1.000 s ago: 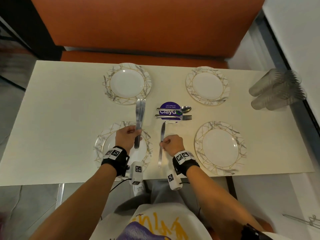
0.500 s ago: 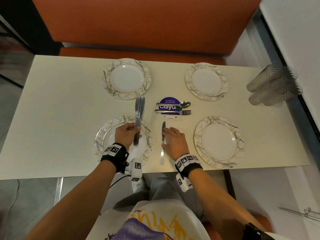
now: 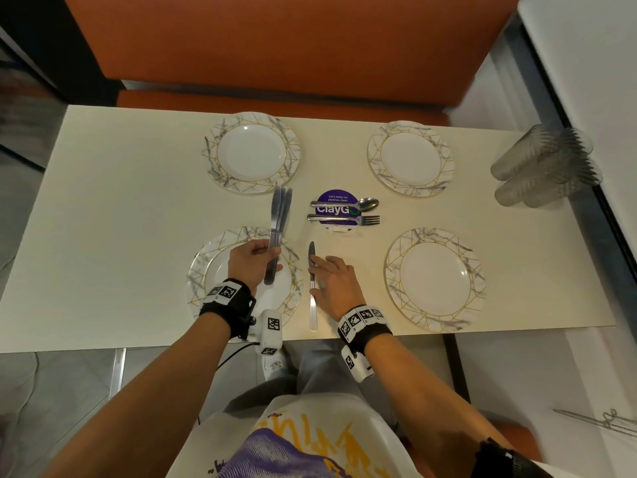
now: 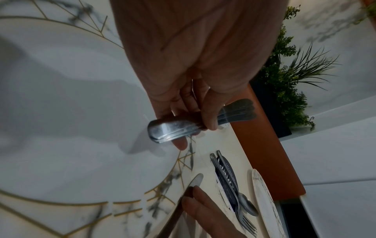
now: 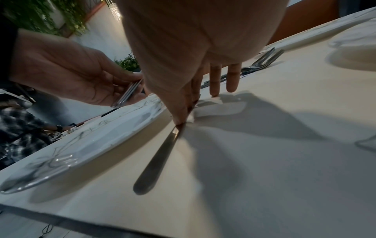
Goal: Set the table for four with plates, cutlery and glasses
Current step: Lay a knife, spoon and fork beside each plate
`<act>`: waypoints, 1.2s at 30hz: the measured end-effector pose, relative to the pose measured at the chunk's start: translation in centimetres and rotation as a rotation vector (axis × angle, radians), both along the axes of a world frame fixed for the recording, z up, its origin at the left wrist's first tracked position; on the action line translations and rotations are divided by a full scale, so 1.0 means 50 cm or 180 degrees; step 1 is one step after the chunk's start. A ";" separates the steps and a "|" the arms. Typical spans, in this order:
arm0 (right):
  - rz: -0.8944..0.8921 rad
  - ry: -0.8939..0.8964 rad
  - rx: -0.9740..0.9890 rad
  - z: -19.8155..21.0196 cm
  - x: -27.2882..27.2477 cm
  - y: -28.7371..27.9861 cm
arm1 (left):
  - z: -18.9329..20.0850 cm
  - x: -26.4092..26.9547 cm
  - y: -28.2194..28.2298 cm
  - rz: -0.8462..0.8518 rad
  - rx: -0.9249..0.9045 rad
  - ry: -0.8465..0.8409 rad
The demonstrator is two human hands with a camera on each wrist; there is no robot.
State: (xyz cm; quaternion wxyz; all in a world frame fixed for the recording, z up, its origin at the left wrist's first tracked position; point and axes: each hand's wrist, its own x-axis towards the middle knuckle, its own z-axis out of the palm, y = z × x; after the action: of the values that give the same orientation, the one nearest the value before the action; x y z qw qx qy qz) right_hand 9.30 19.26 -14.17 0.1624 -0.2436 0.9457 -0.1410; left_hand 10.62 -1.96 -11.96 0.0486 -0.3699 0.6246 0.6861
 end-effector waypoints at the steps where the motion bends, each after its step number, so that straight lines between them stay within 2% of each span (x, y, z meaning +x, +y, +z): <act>1: 0.0005 -0.0001 0.0001 0.000 0.000 0.000 | -0.001 0.000 0.000 -0.0045 -0.0064 0.0009; 5: 0.0070 0.0014 0.0094 0.003 -0.002 -0.002 | -0.002 -0.003 0.003 -0.0208 -0.0249 0.0043; 13: 0.0037 0.0021 0.0037 0.007 -0.002 -0.006 | 0.001 -0.007 0.012 -0.0267 -0.0265 -0.0004; 19: -0.0640 0.0123 -0.0985 0.022 -0.020 0.012 | 0.016 -0.015 0.025 -0.0478 -0.0215 -0.0006; 26: -0.1690 -0.0292 -0.1936 0.102 -0.088 0.019 | 0.035 -0.035 0.095 -0.0794 -0.0136 0.0110; 30: -0.1773 -0.0481 -0.2137 0.135 -0.119 0.046 | 0.053 -0.050 0.159 -0.0983 -0.0070 0.0206; 36: -0.2152 -0.0743 -0.2614 0.167 -0.151 0.158 | 0.093 -0.089 0.277 -0.1112 0.0281 0.0217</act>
State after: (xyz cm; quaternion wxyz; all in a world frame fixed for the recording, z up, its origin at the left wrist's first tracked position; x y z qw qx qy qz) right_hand 1.74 27.16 -5.80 0.1034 0.0480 0.8142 -0.5693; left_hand 6.18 11.91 -7.31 0.1620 -0.2299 0.6499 0.7060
